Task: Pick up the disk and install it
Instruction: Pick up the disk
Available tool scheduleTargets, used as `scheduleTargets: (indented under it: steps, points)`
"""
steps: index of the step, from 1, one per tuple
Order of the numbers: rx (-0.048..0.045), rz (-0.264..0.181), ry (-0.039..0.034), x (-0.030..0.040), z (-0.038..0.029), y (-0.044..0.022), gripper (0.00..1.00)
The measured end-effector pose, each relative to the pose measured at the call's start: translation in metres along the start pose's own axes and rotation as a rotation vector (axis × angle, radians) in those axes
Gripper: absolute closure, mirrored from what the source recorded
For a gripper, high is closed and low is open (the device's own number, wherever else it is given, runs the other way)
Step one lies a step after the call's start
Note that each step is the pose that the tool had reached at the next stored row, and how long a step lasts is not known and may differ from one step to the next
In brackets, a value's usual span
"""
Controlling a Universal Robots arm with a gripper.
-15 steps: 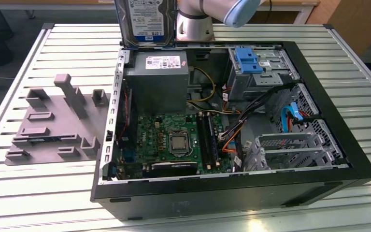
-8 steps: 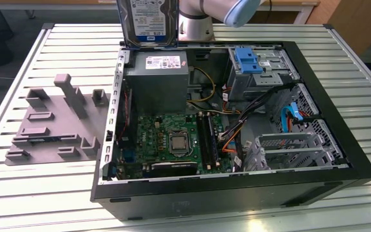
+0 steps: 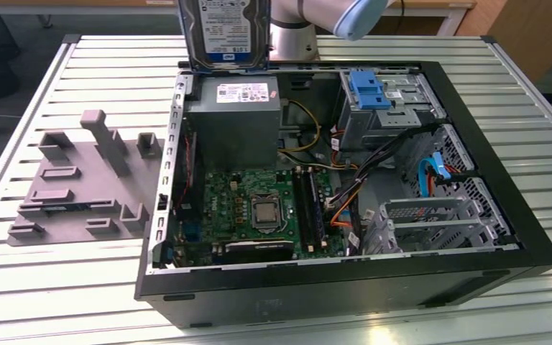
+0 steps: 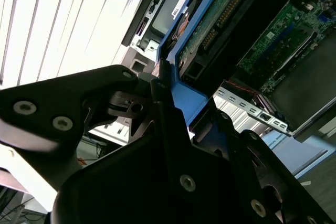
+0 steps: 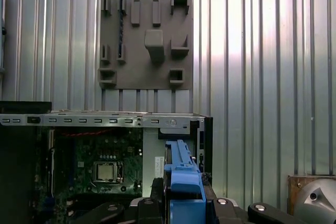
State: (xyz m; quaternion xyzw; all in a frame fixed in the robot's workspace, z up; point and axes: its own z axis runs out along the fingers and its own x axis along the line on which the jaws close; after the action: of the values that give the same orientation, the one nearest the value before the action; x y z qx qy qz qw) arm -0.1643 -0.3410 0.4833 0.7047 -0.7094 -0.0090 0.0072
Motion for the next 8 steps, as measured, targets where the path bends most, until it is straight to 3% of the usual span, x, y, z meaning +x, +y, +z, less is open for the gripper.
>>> scheduleTargets:
  steps: [8]
  points:
    - [0.0000,0.000,0.0000,-0.0001,-0.0001,-0.0057,0.64]
